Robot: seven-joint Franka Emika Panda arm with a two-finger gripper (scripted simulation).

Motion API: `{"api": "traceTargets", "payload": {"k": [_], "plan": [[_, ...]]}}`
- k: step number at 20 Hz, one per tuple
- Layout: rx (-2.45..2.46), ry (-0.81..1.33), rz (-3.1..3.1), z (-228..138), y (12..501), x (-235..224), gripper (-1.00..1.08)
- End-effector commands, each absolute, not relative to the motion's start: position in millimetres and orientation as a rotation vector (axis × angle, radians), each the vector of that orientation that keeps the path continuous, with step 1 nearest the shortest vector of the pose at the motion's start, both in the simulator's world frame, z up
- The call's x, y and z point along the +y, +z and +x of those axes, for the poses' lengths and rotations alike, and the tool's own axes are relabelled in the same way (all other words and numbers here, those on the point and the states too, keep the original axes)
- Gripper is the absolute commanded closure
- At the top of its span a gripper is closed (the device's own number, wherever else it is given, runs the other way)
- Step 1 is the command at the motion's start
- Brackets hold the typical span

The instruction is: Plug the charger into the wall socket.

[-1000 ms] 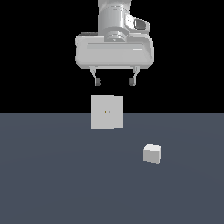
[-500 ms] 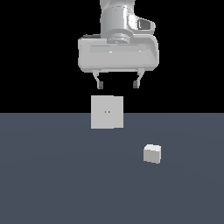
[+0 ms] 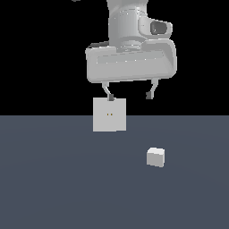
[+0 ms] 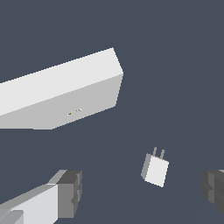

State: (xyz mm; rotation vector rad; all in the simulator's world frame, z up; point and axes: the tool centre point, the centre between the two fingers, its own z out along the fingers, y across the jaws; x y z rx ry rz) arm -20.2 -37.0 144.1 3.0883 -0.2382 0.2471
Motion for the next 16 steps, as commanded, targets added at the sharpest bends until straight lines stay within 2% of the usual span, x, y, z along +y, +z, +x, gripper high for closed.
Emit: {"api": "traceTargets", "payload": {"k": [1, 16], "plan": [[-0.294, 0.289, 3.074, -25.3, 135.7, -42.8, -0.92], [-0.602, 0.52, 2.955, -50.8, 85.2, -75.4, -0.92]]}}
